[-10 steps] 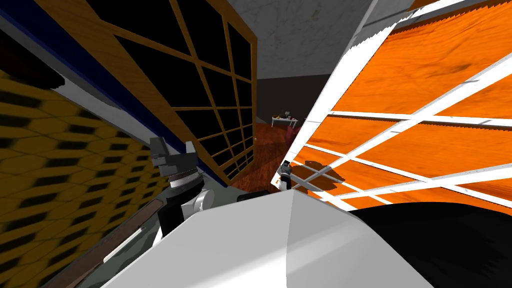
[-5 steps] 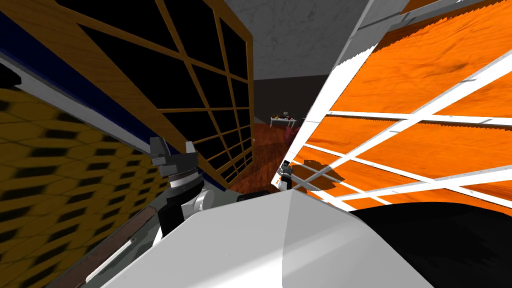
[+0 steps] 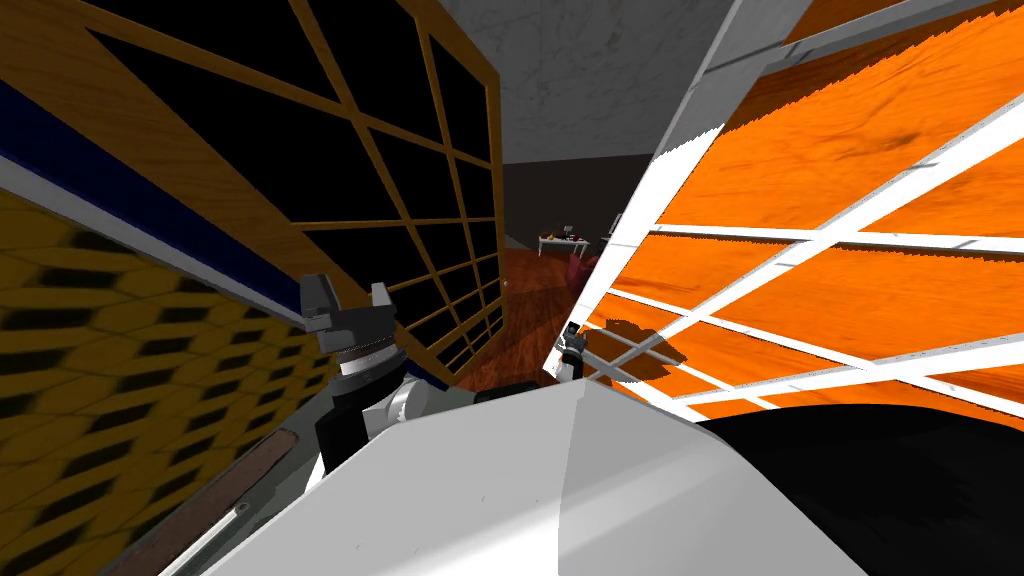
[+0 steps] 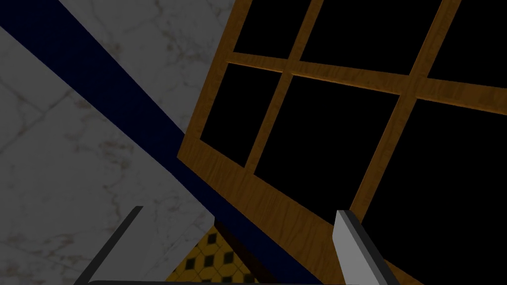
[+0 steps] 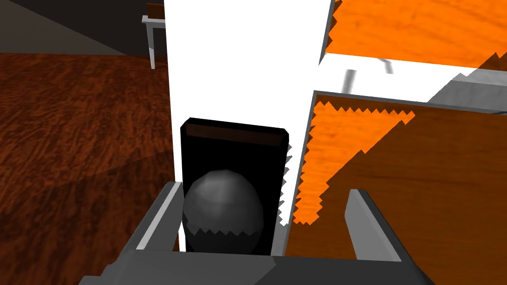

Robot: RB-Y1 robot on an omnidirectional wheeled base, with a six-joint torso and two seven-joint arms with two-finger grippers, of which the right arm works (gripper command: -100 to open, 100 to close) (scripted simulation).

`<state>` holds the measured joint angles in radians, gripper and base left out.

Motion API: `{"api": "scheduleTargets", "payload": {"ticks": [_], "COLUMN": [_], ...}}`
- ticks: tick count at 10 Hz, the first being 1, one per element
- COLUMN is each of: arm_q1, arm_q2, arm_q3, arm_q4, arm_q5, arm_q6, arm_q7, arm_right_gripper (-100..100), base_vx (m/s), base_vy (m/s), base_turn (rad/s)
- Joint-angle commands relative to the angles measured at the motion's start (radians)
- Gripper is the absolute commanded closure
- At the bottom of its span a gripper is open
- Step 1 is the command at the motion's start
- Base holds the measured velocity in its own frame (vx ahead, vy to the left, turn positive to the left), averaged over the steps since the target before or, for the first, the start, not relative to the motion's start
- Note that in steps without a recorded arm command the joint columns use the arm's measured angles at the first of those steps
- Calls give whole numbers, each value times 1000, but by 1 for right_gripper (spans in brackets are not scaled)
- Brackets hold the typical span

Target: Push the door open

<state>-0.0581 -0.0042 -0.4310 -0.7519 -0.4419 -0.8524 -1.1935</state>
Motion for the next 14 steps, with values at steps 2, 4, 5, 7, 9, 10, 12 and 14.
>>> {"api": "scheduleTargets", "payload": {"ticks": [2,4,5,7,9,10,12,14], "arm_q1": [-26,-33,-38,-45,-71,-71,-77,-98], "arm_q2": [-8,12,27,35,-4,-4,-10,-20], "arm_q3": [-35,-53,-64,-64,-105,-105,-116,-150], "arm_q4": [32,39,44,54,82,82,89,113], "arm_q5": [-22,-36,-44,-45,-84,-84,-94,-128], "arm_q6": [-36,-43,-47,-46,-87,-87,-97,-130], "arm_q7": [8,20,28,29,60,60,68,93], "arm_right_gripper": [100,100,100,100,100,100,100,100], "base_vx": [148,200,195,149,97,57,55,69], "base_vy": [-38,-47,-56,-30,-111,-98,-64,-98], "base_turn": [-30,-44,-85,-41,115,52,20,81]}}
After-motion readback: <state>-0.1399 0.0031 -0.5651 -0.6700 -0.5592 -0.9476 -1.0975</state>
